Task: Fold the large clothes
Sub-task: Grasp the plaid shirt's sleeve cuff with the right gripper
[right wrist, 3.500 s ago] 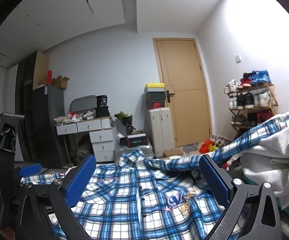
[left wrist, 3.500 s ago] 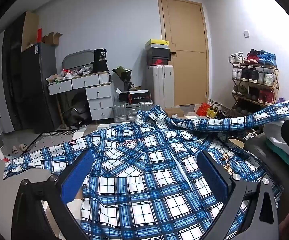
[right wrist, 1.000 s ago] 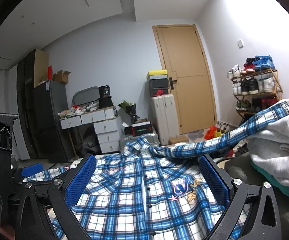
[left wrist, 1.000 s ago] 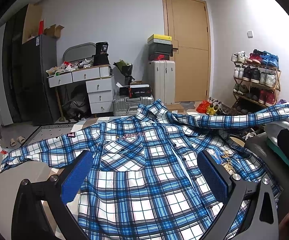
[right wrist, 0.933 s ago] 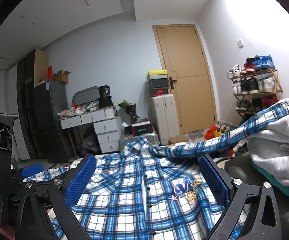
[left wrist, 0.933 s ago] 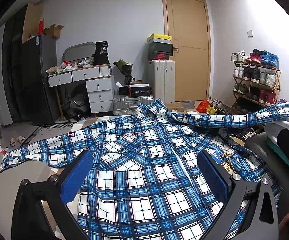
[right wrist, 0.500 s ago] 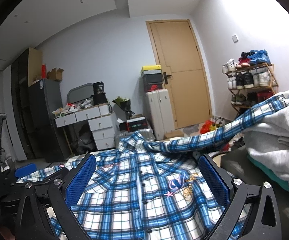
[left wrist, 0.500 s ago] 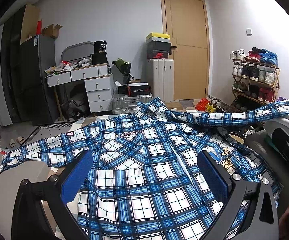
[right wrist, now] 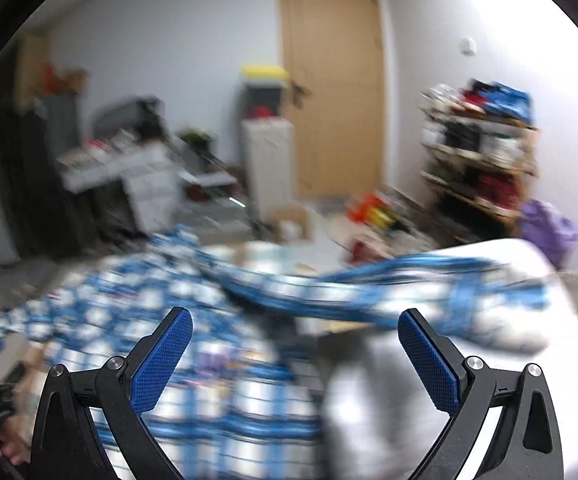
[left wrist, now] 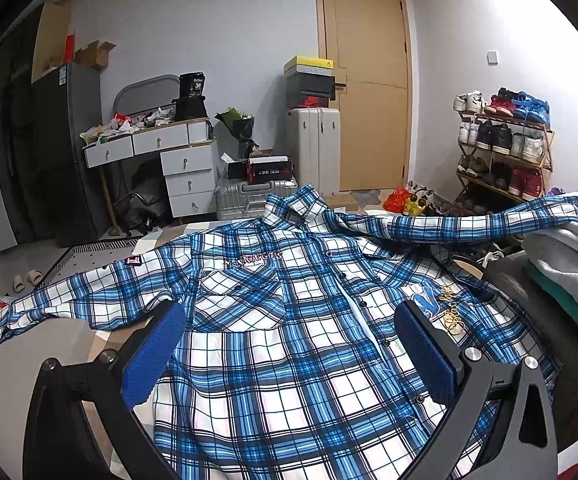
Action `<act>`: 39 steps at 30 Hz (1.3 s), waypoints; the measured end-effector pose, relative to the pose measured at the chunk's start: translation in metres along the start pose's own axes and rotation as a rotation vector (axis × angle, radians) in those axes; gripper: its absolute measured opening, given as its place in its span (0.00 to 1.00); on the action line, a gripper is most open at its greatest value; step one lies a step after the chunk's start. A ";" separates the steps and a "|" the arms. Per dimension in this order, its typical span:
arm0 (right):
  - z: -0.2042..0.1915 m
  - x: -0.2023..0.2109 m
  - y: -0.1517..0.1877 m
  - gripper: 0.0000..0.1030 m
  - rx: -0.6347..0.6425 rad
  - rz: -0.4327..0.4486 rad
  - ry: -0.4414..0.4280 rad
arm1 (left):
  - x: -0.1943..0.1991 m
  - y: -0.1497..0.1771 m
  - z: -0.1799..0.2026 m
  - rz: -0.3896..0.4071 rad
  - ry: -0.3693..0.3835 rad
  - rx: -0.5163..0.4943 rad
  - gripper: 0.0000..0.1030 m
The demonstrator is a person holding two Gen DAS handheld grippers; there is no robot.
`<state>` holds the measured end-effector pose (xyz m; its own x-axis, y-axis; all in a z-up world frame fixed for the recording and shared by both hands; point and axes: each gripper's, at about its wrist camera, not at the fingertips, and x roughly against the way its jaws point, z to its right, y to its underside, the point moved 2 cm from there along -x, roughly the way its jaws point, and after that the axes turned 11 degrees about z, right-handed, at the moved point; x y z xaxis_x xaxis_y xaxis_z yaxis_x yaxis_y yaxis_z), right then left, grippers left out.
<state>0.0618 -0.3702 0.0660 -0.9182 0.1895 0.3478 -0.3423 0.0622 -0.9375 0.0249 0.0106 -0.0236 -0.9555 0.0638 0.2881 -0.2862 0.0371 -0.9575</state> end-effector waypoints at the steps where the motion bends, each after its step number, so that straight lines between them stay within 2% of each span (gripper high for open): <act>1: 0.011 -0.009 -0.004 1.00 0.060 -0.056 0.031 | -0.001 0.001 0.000 -0.003 -0.001 -0.002 0.99; 4: 0.035 -0.038 0.006 1.00 0.290 -0.246 0.103 | -0.005 0.003 0.001 -0.015 -0.007 -0.019 0.99; 6: 0.052 -0.045 0.018 1.00 0.324 -0.333 0.097 | -0.007 0.005 0.001 -0.023 -0.011 -0.029 0.99; 11: 0.087 -0.051 0.034 1.00 0.356 -0.433 0.078 | -0.007 0.007 0.000 -0.032 -0.014 -0.050 0.99; 14: 0.099 -0.059 0.037 0.96 0.335 -0.457 0.087 | -0.009 0.007 0.002 -0.034 -0.016 -0.062 0.99; 16: 0.103 -0.061 0.037 0.73 0.331 -0.466 0.098 | -0.011 0.007 0.004 -0.037 -0.023 -0.069 0.99; 17: 0.103 -0.062 0.035 0.69 0.344 -0.448 0.133 | -0.012 0.008 0.004 -0.042 -0.024 -0.071 0.99; 18: 0.103 -0.062 0.030 0.53 0.337 -0.422 0.171 | -0.013 0.008 0.004 -0.045 -0.025 -0.072 0.99; 19: 0.101 -0.063 0.025 0.34 0.296 -0.415 0.159 | -0.014 0.008 0.004 -0.047 -0.026 -0.072 0.99; 21: 0.097 -0.062 0.015 0.18 0.205 -0.419 0.121 | -0.014 0.008 0.004 -0.046 -0.031 -0.075 0.99; 22: 0.094 -0.063 0.009 0.12 0.162 -0.432 0.108 | -0.014 0.009 0.004 -0.046 -0.032 -0.077 0.99; 24: 0.088 -0.061 -0.004 0.06 0.079 -0.447 0.063 | -0.015 0.010 0.005 -0.049 -0.038 -0.085 0.99; 30: 0.063 -0.039 -0.068 0.04 -0.088 -0.346 -0.062 | -0.015 0.010 0.004 -0.050 -0.046 -0.097 0.99; 32: 0.058 -0.031 -0.092 0.04 -0.141 -0.316 -0.071 | -0.014 0.009 0.002 -0.046 -0.050 -0.095 0.99; 34: 0.060 -0.026 -0.113 0.04 -0.246 -0.301 -0.094 | -0.013 0.008 -0.001 -0.044 -0.053 -0.089 0.99; 39: 0.068 -0.021 -0.147 0.04 -0.433 -0.254 -0.079 | -0.007 0.006 -0.013 -0.034 -0.062 -0.067 0.99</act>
<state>0.1173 -0.4502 0.1972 -0.8347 0.0416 0.5491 -0.4584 0.5001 -0.7347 0.0313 0.0238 -0.0311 -0.9484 -0.0007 0.3170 -0.3153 0.1050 -0.9432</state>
